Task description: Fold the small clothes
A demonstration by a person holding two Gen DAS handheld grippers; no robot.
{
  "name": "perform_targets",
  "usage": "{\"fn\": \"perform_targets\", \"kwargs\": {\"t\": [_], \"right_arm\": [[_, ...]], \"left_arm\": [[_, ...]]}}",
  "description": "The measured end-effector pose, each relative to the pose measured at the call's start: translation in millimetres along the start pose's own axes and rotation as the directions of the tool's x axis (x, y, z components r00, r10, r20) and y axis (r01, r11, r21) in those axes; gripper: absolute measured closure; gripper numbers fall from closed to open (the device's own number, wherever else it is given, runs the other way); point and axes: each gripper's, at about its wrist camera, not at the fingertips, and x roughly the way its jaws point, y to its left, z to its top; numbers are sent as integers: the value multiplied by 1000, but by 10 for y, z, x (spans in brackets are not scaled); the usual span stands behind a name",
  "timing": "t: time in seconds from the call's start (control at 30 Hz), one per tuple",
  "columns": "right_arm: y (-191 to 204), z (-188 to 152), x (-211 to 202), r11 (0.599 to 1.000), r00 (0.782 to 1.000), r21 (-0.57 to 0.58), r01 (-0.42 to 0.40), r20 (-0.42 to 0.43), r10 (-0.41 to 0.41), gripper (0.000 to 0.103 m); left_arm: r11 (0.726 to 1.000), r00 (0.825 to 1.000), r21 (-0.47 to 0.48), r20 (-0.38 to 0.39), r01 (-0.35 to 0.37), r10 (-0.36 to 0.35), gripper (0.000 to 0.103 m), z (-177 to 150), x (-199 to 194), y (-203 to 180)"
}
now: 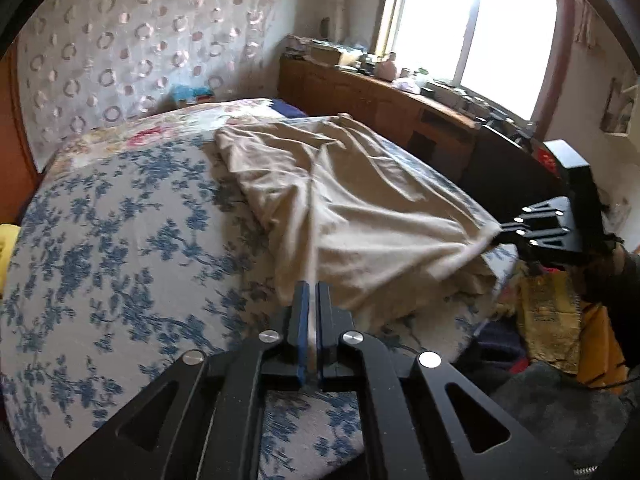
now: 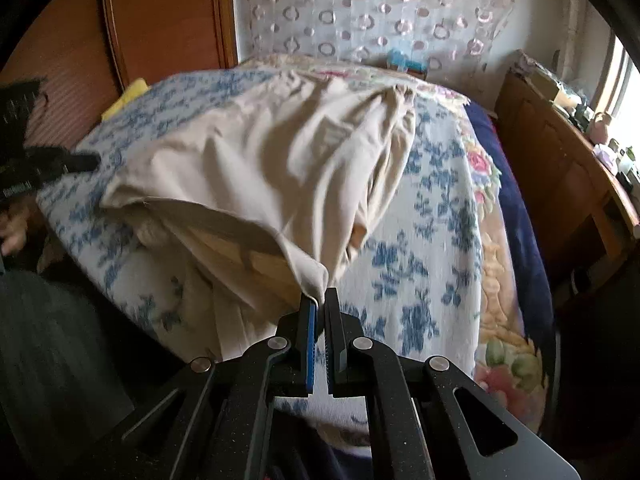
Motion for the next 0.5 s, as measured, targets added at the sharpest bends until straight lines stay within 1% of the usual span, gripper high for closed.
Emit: {"fn": "perform_targets", "kwargs": {"t": [0.03,0.07,0.13,0.17,0.2,0.23,0.27,0.3,0.33,0.37,0.4,0.5], "right_arm": [[-5,1,8,1000,1000,1,-1,-8,1,99],[-10,11,1,1000,1000,5,-1,-8,1,99],[-5,45,-51,1000,1000,11,-5,10,5,99],[-10,69,-84,1000,1000,14,-1,23,1,99],[-1,93,-129,1000,999,16,-5,40,4,99],[6,116,-167,1000,998,14,-10,56,9,99],[25,131,-202,1000,997,9,-9,70,8,95],[39,134,-232,1000,997,4,-3,82,3,84],[54,155,-267,1000,995,1,-4,96,4,78],[53,165,-293,1000,994,4,-11,109,11,67],[60,176,-314,1000,993,9,-19,119,18,63],[76,169,-335,1000,990,15,-22,140,20,60]], "left_arm": [[1000,1000,-5,-2,-10,10,101,10,28,25],[1000,1000,-12,-5,-25,25,97,21,58,51],[999,999,-19,-4,-35,35,86,28,85,109],[999,999,-23,-1,-36,36,71,29,96,137],[999,999,-26,0,-38,38,58,30,113,159],[999,999,-28,1,-37,37,57,33,136,178],[999,999,-29,-3,-38,37,54,31,147,190],[999,999,-28,-9,-39,38,50,31,173,199],[999,999,-24,-14,-42,41,48,37,207,196],[999,999,-19,-20,-48,48,46,37,236,190],[998,998,-13,-25,-56,56,44,38,272,189],[998,998,-4,-40,-58,58,41,39,356,172]]}}
